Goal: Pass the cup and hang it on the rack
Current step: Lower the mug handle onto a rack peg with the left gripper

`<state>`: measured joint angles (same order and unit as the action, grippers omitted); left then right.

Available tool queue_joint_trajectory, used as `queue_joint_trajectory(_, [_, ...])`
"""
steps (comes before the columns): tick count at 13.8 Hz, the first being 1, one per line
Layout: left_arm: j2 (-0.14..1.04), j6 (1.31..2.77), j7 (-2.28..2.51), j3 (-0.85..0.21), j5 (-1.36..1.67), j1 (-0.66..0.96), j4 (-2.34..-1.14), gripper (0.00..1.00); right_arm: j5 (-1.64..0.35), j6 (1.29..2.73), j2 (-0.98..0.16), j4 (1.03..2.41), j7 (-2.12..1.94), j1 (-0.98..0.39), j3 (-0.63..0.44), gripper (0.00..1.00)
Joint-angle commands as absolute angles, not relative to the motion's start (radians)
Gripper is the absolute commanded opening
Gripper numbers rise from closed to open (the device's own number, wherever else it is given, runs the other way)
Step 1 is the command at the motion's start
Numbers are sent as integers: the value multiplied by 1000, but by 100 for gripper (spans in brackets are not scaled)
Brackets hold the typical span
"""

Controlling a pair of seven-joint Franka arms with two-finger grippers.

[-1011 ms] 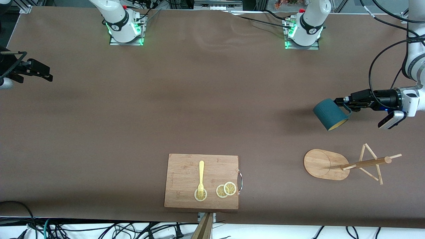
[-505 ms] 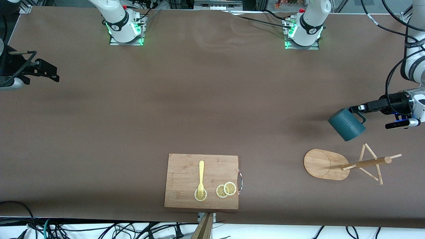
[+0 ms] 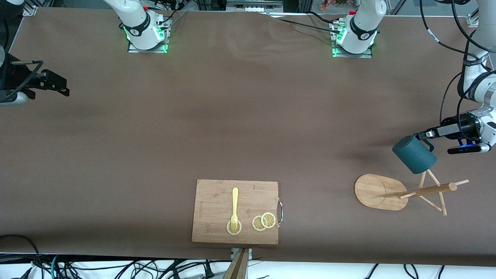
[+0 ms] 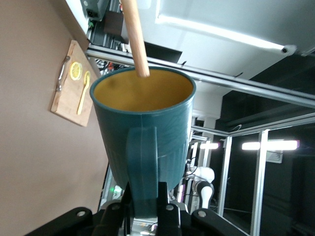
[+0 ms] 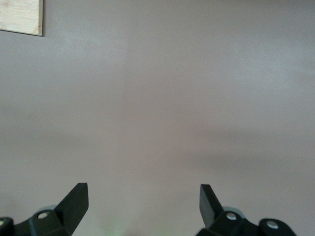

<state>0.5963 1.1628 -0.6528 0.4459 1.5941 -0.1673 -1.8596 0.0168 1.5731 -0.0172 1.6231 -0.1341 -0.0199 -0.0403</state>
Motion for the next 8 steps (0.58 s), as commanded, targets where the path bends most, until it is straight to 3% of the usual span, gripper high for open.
queue_joint_trajectory(1, [655, 1108, -649, 437, 1654, -189, -1822, 0, 12, 1572, -25, 1605, -135, -18, -41, 100])
queue_joint_trajectory(8, [738, 1069, -664, 433, 1782, -219, -1790, 0, 12, 1572, -25, 1605, -135, -18, -41, 100])
